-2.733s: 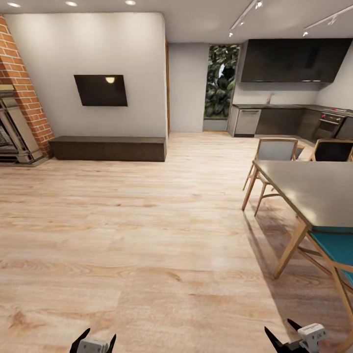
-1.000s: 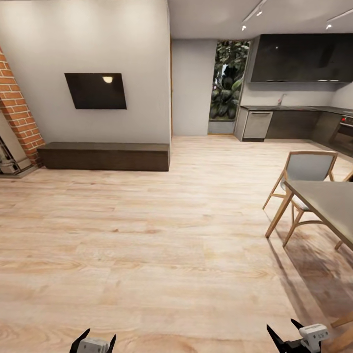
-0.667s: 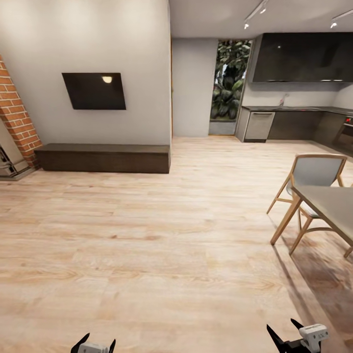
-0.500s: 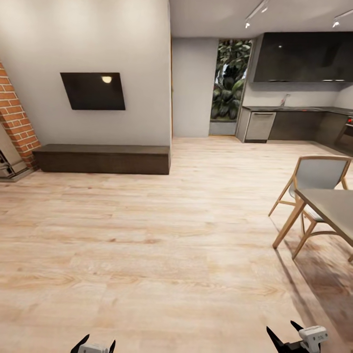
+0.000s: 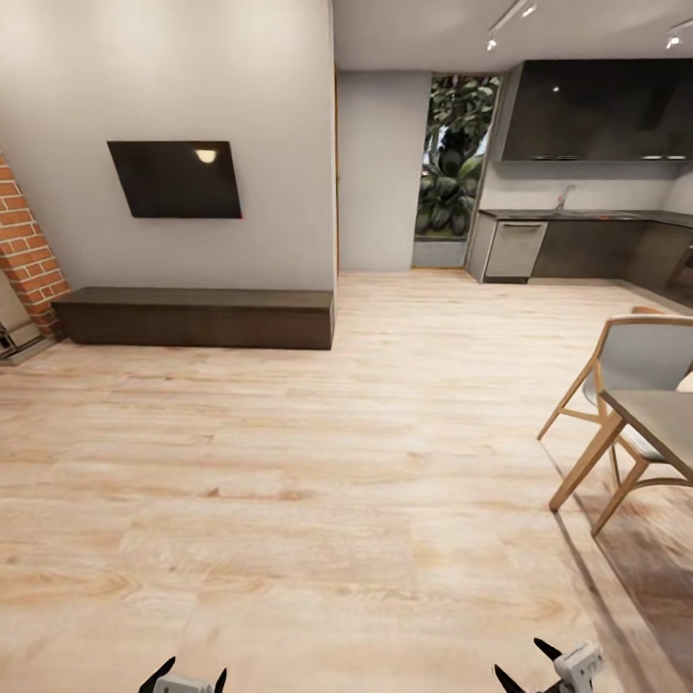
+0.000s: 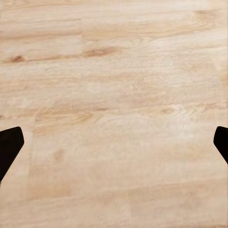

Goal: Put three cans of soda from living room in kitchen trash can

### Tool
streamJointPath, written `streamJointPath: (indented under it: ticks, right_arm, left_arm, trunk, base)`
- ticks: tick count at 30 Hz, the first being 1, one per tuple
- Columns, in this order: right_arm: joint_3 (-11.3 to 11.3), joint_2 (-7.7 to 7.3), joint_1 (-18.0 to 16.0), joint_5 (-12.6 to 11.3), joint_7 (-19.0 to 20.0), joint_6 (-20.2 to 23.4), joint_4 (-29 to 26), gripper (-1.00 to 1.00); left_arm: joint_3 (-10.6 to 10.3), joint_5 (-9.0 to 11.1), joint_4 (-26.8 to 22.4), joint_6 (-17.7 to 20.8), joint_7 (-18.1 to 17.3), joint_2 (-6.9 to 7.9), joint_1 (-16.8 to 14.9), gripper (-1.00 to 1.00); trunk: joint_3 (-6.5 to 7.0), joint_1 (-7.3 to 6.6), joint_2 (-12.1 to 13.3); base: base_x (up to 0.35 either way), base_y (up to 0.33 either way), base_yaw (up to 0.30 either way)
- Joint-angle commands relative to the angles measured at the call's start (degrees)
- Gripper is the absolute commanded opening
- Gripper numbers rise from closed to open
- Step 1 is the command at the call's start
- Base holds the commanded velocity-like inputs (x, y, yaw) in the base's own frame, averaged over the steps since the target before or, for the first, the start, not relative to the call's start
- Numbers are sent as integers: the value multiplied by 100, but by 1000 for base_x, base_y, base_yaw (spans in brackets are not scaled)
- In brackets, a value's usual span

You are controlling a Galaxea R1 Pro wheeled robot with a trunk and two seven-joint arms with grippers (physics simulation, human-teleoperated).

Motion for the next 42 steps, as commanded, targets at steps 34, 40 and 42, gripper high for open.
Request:
streamJointPath:
  ticks: [34,40,42]
  right_arm:
    - [28,67,-8,199,-260,-81,443,100]
    - [25,69,-8,199,-304,-76,444,100]
    - [28,70,-8,199,-310,-76,444,100]
  left_arm:
    - [0,0,18,-5,7,0,0,100]
    - [-1,0,18,-7,8,0,0,100]
    - [0,0,18,-6,8,0,0,100]
  trunk:
    - [0,0,0]
    - [0,0,0]
    - [0,0,0]
  base:
    - [328,0,0]
    - [328,0,0]
    - [328,0,0]
